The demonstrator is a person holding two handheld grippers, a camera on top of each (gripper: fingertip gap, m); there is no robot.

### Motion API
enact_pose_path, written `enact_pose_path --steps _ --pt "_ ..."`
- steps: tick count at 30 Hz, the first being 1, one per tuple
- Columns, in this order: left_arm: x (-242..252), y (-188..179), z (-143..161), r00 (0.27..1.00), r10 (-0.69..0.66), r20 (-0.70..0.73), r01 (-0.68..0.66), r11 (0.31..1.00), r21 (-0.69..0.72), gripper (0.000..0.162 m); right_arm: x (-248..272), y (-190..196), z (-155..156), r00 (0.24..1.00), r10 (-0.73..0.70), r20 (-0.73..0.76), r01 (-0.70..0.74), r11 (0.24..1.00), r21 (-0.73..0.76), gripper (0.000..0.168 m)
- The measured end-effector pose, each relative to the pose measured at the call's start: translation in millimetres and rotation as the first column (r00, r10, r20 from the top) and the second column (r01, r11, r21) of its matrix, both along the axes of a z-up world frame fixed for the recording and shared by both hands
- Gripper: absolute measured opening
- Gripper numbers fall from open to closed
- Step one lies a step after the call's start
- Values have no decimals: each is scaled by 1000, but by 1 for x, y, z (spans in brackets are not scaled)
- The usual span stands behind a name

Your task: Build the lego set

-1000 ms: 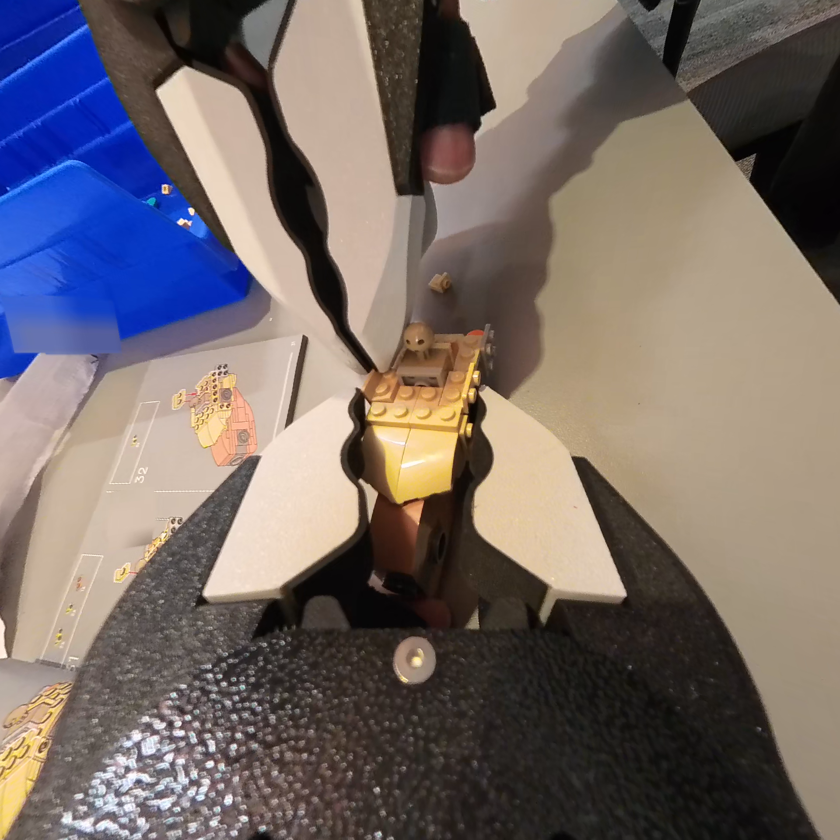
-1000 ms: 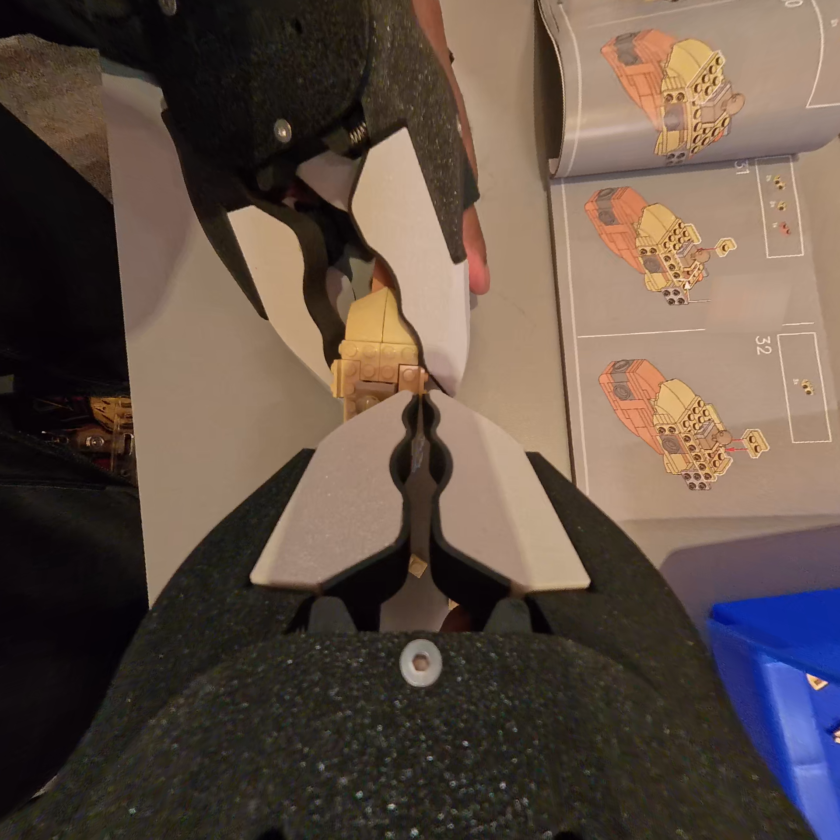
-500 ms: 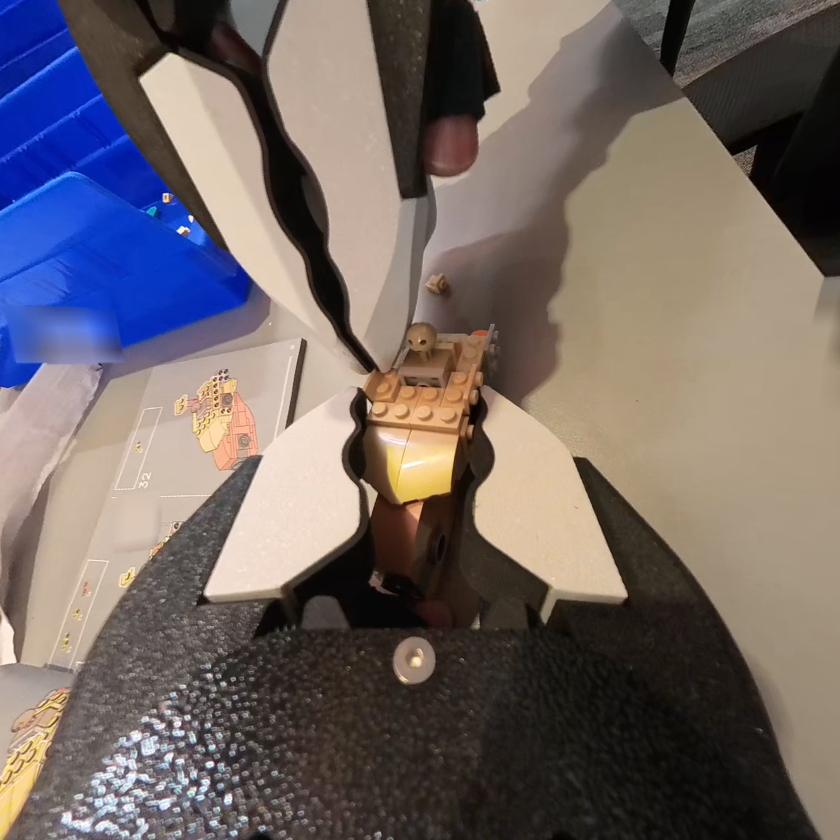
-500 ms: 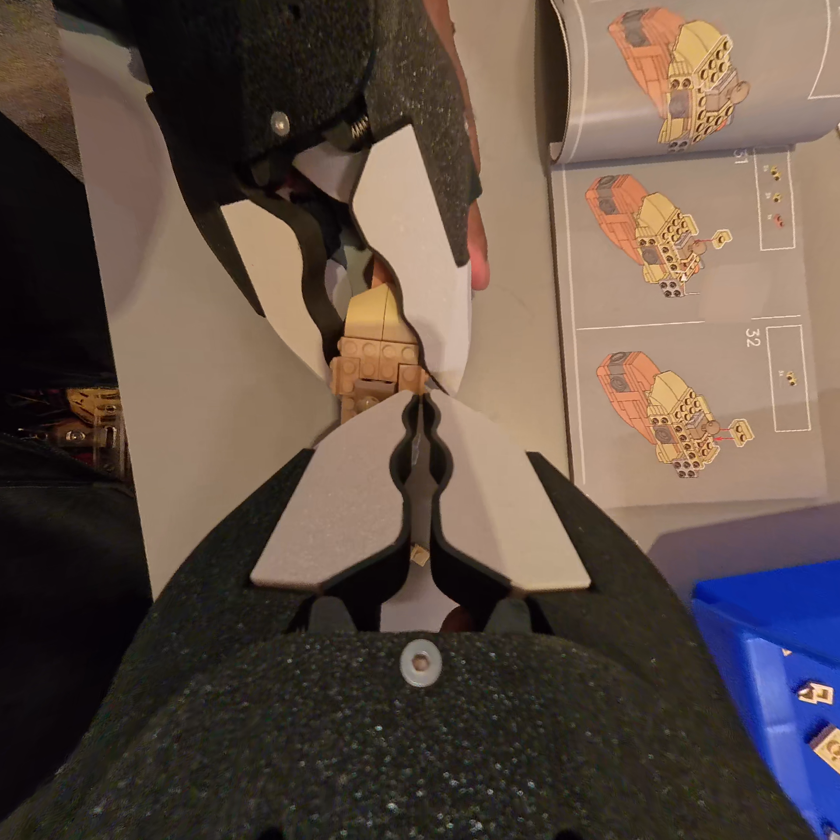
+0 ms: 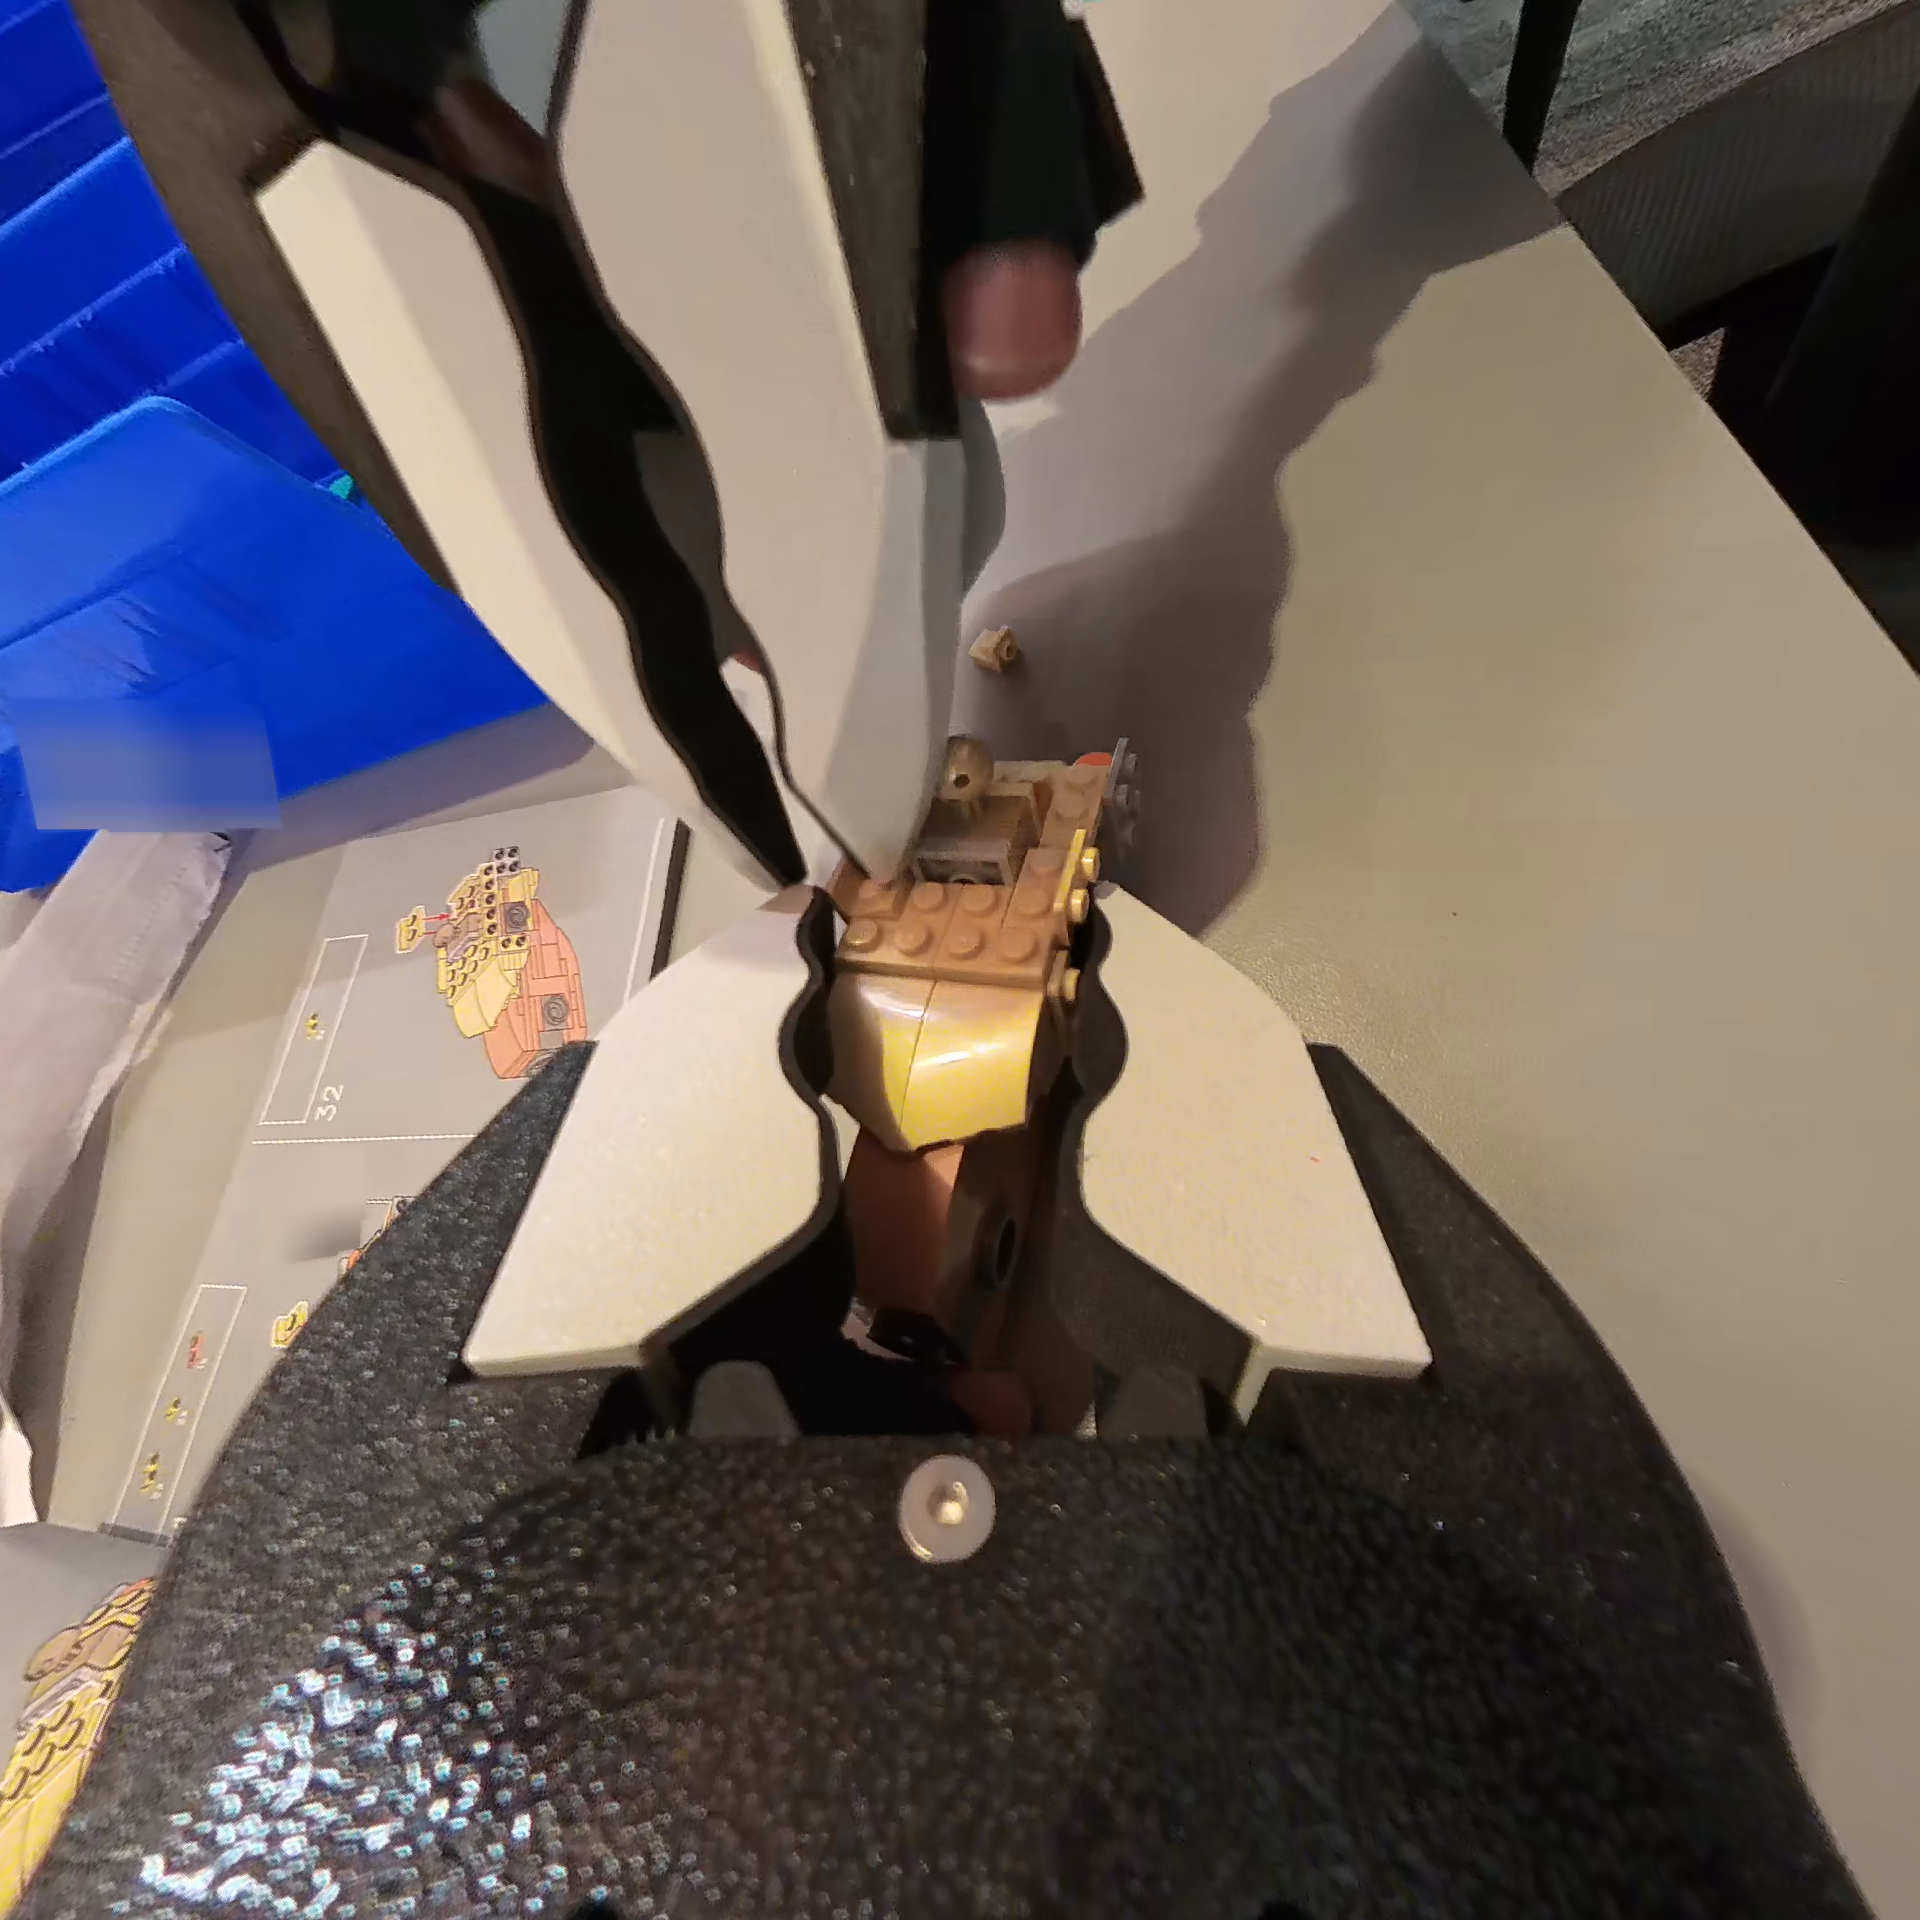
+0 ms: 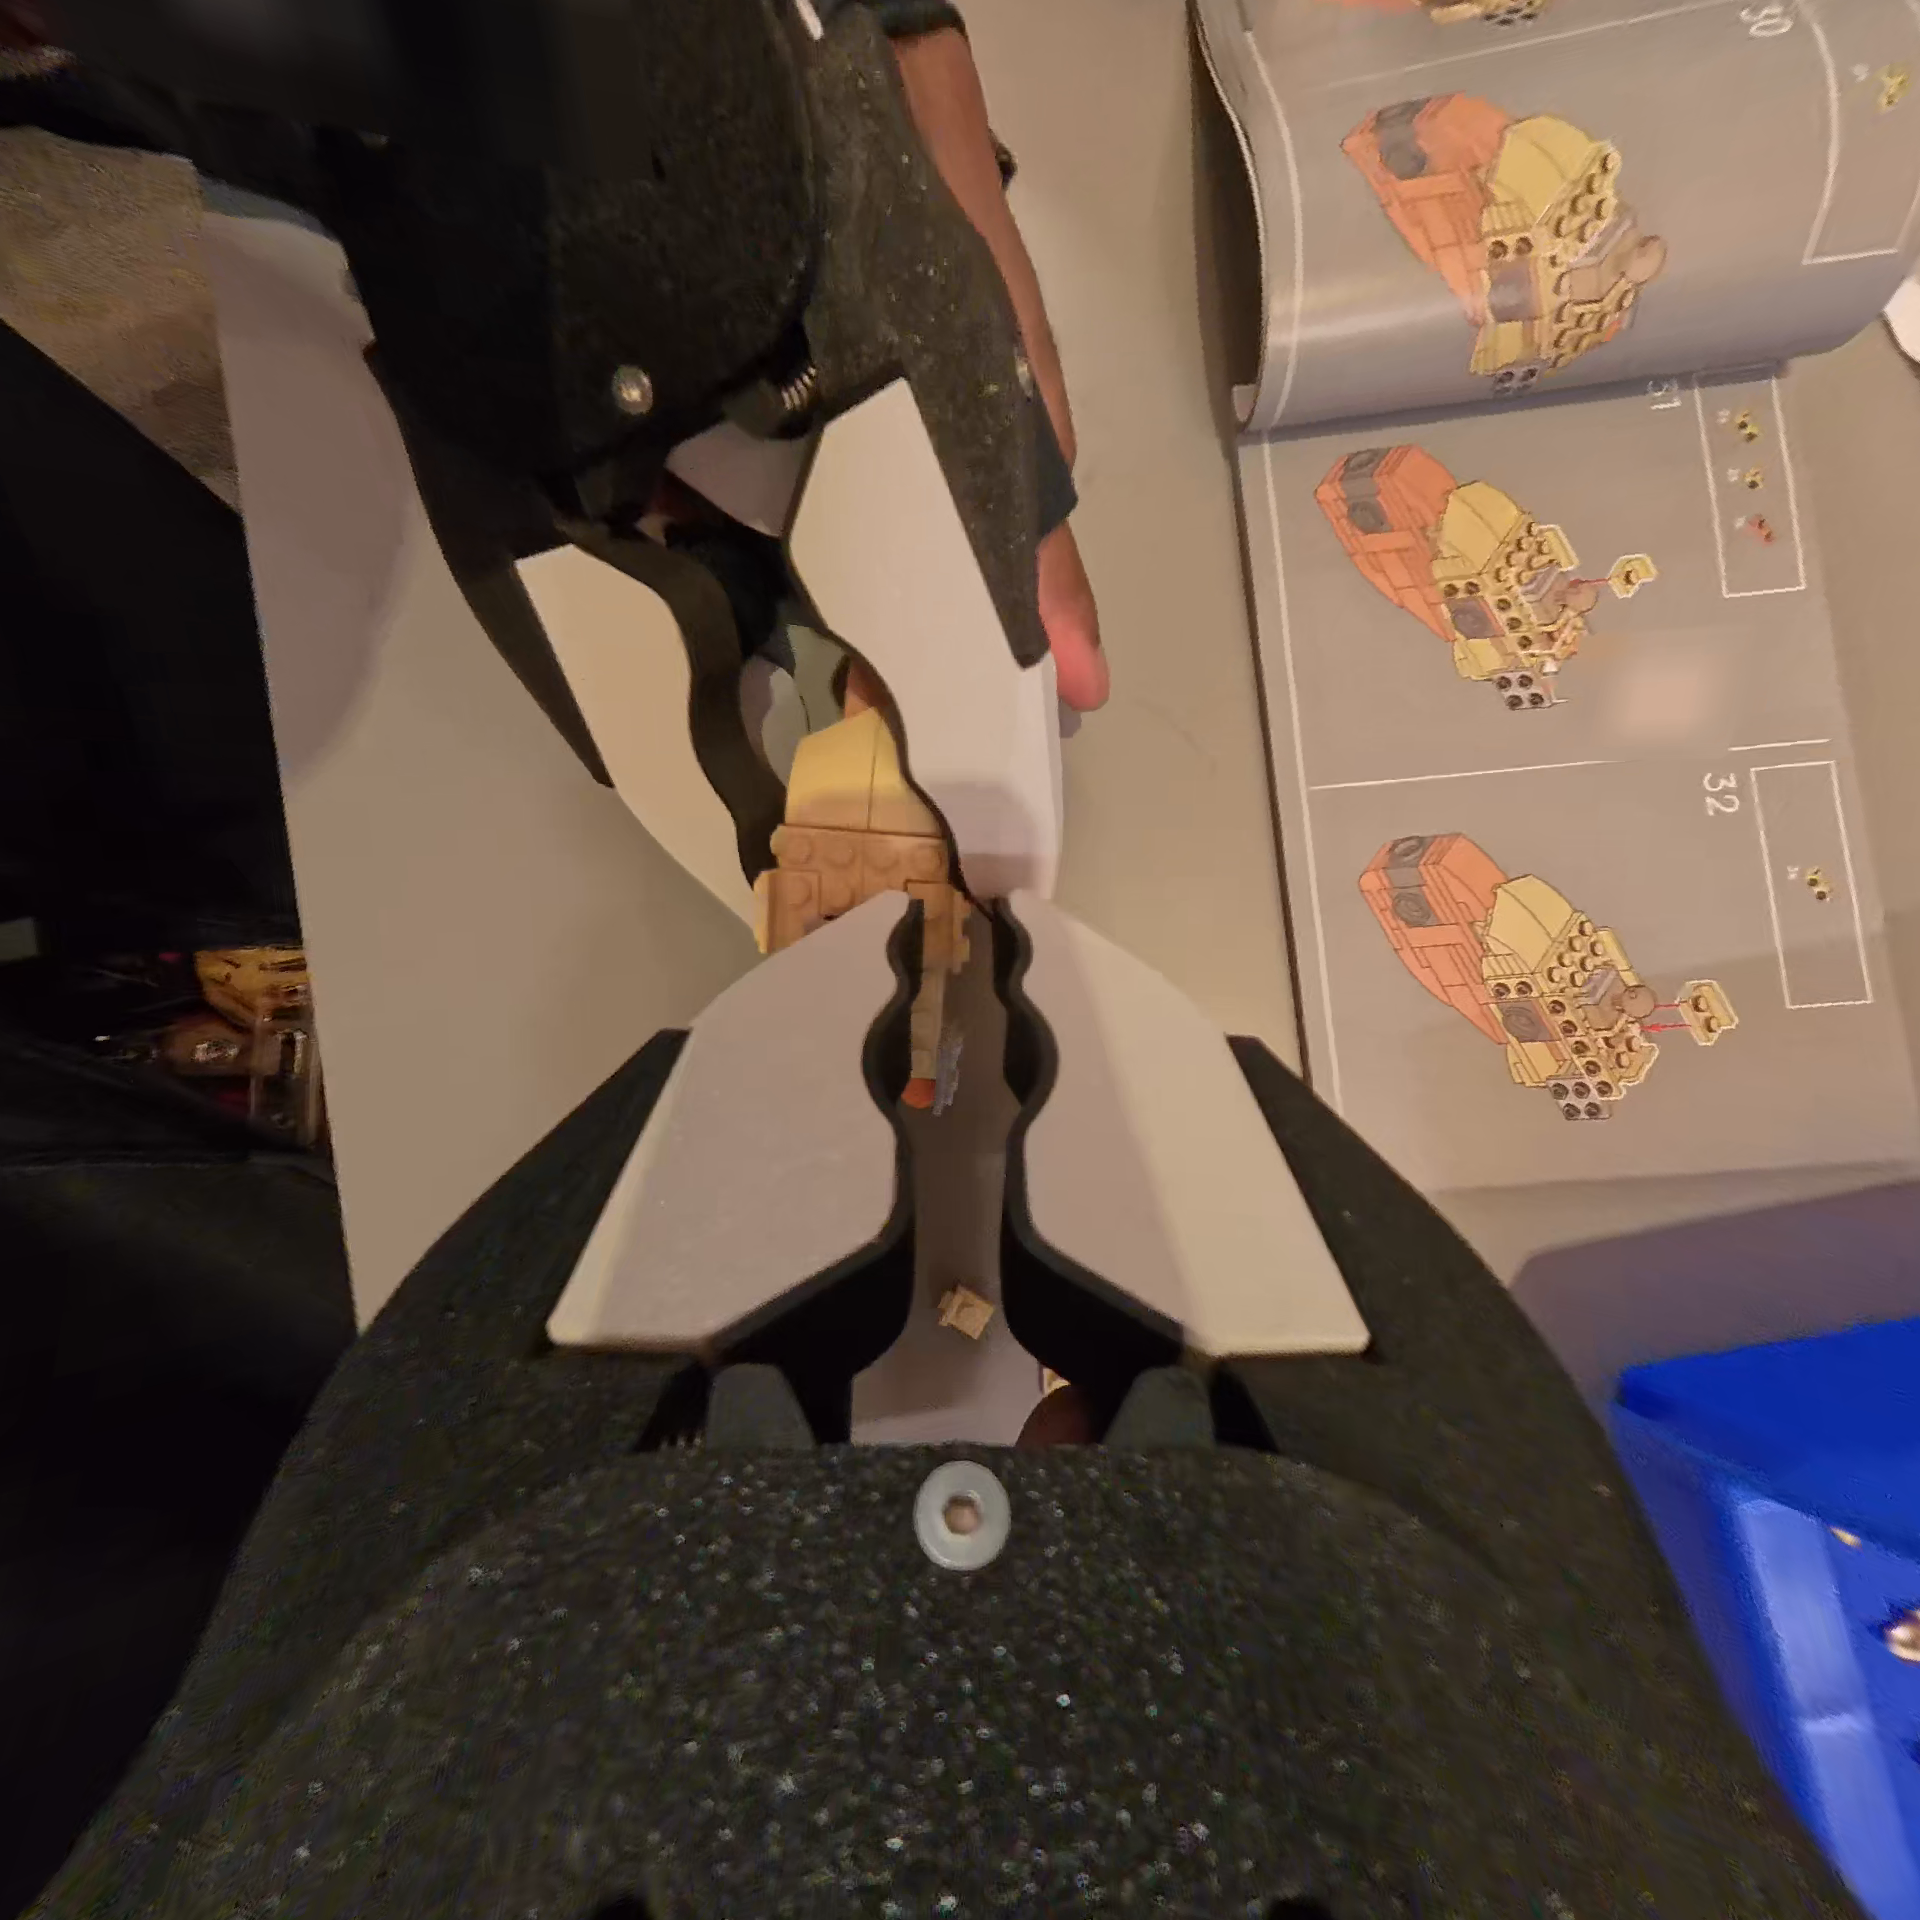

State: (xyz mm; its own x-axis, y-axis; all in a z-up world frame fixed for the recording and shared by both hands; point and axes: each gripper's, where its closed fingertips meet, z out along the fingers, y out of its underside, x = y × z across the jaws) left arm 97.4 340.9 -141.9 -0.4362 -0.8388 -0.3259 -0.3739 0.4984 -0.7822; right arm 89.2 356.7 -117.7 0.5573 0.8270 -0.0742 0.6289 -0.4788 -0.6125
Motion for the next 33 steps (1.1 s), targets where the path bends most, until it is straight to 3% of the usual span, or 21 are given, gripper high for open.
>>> enact_pose_path --steps 17,33 --pt "0 0 0 1000 1 2 -1 1000 8 44 1 0 -1 985 4 172 -8 1000 23 10" --pt "0 0 0 1000 2 4 -2 1000 14 44 0 -3 -2 979 -24 204 19 999 26 3"
